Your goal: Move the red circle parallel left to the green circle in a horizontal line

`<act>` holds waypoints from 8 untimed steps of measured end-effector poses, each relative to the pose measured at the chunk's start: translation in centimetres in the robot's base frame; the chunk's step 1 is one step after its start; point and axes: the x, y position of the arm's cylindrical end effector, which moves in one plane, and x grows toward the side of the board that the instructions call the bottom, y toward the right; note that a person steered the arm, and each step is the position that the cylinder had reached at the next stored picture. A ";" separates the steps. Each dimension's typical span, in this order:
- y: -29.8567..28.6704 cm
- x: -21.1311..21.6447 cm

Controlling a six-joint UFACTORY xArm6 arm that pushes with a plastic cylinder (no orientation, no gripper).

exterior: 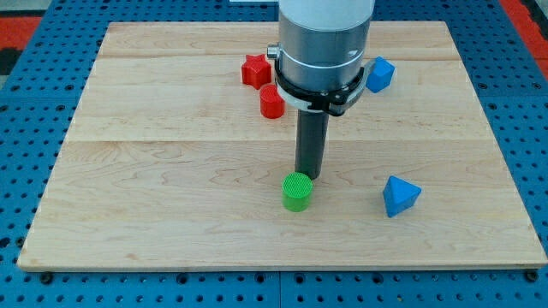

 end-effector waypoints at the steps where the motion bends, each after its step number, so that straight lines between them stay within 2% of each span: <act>1: 1.7 -3.9; 2: 4.1 -10.1; 3: 1.3 -13.0; 4: -5.6 -14.4; 5: -10.7 -12.2; 6: -11.6 -9.3; 7: -12.8 -12.7; 8: -13.1 -10.6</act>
